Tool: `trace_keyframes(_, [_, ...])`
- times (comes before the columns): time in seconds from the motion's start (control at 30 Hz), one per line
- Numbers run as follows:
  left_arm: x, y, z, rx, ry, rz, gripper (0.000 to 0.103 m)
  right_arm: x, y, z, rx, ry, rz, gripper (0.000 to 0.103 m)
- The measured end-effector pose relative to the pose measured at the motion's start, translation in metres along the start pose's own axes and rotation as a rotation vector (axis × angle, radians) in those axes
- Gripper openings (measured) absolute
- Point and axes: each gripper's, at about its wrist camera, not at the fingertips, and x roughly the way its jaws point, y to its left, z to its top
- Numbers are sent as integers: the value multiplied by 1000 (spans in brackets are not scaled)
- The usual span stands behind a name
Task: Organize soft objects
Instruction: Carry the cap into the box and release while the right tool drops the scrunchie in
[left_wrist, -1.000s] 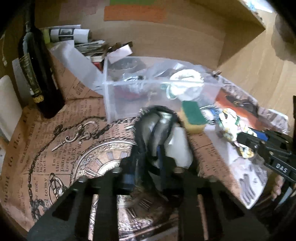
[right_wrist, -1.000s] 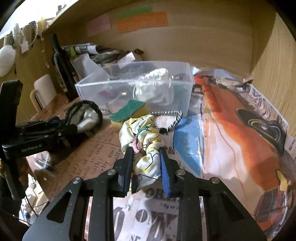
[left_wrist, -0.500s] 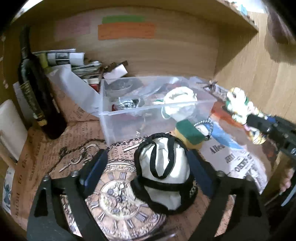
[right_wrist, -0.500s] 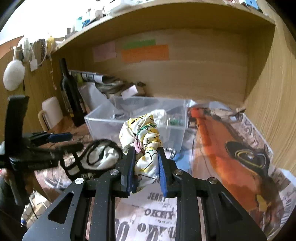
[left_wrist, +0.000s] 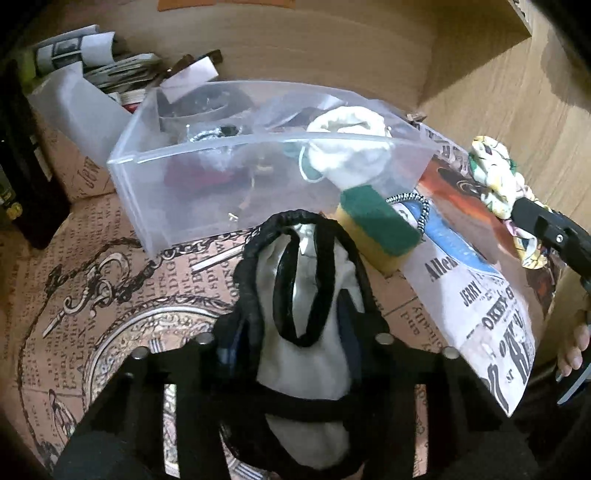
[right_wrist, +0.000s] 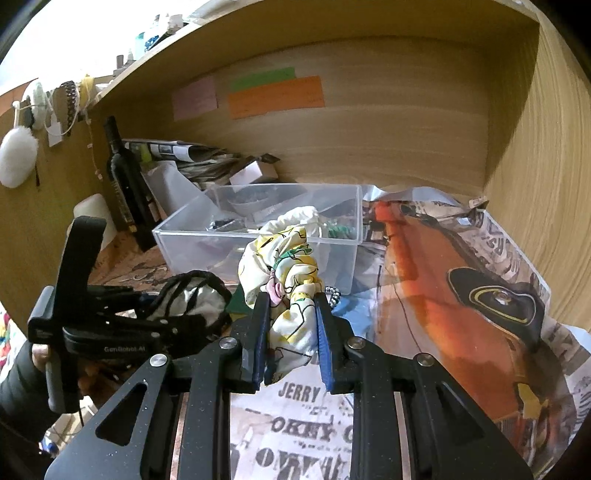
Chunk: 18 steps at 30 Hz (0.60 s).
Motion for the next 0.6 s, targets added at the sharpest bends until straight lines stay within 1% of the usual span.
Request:
trace_keyframes(0.03, [-4,-1,-1,6,-8,7,32,1,0,0,0,0,2,21])
trace_keyframes(0.07, [-8,-1,-2,12,-17,14,30,2,0,1,-1,0,4,21])
trace_keyframes(0.1, [-13,-2,-3,16,-26,20,25,3,0,1,-2,0,6,21])
trace_keyframes(0.13, [-17,-3,-3,17,-33,18,17,4,0,3,-2,-1,8,21])
trace_keyframes(0.2, [-25,-3,-2,14,-56,21,17,6,-1,6,-3,-7,12,21])
trace_keyframes(0.4, [-65,2,11,10,-169,41,16,12,4,24,-30,-44,29,21])
trace_keyframes(0.53, [-87,3,34,19,-260,79,16,19,9,42,-49,-75,46,21])
trace_keyframes(0.6, [-87,7,50,20,-289,93,17,23,12,51,-61,-87,52,21])
